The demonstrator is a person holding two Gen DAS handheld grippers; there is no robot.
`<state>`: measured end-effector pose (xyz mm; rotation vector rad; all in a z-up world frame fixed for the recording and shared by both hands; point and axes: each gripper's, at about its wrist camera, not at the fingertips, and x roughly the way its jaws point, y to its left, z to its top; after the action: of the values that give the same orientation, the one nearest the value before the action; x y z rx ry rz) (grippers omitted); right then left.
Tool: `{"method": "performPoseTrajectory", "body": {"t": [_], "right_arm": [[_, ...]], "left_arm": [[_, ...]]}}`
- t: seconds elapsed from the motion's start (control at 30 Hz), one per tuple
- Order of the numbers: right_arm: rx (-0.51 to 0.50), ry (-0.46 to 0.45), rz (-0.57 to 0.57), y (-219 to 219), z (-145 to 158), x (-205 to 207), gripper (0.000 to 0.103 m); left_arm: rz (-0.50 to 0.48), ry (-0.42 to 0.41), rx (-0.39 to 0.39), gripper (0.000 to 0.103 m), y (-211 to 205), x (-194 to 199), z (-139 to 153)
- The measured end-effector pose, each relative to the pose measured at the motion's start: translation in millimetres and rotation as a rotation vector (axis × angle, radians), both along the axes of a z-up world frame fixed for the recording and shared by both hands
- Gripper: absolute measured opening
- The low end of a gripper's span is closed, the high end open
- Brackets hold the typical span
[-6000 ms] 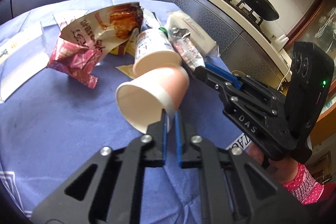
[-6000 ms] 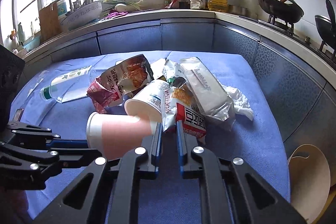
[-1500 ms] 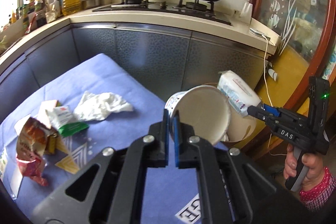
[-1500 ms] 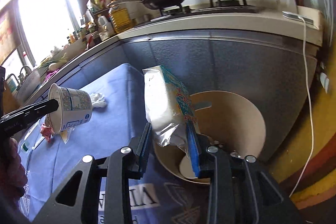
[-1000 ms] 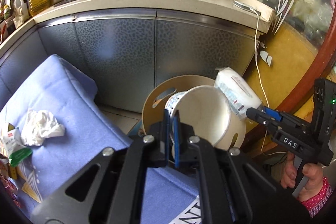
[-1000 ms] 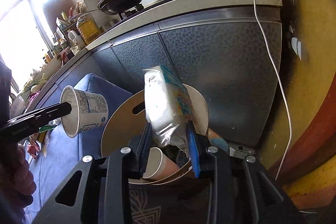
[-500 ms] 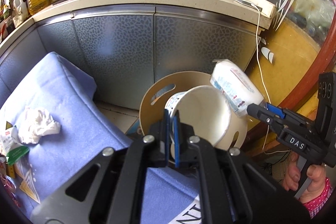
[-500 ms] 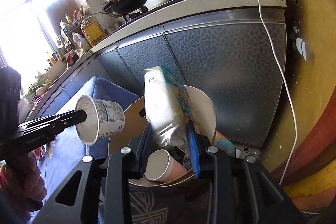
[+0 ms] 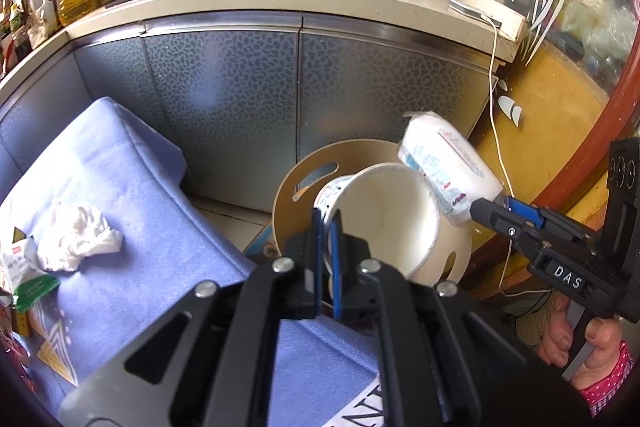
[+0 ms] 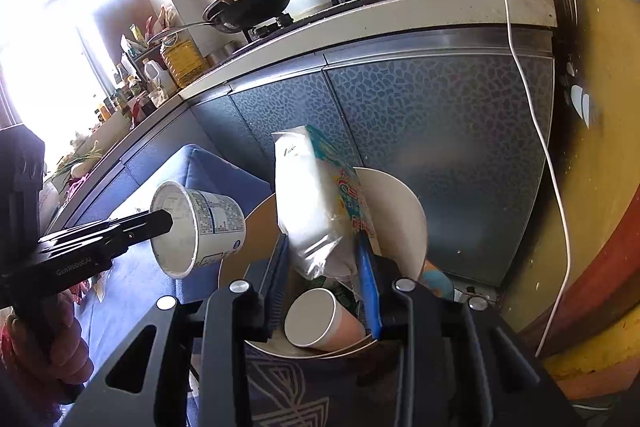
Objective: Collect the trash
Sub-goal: 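Carry the white cup and tissue pack over the beige bin with both grippers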
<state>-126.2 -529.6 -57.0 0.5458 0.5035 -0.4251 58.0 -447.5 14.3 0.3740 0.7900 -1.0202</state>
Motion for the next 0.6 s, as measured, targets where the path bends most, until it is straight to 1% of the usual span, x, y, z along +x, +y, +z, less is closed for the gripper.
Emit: {"method": "performPoseTrajectory", "body": {"t": [0.6], "right_arm": [[0.021,0.005,0.002,-3.9,-8.1,2.0,0.033]], "left_arm": [[-0.001,0.007,0.024,0.004,-9.4,0.2,-7.8]]}}
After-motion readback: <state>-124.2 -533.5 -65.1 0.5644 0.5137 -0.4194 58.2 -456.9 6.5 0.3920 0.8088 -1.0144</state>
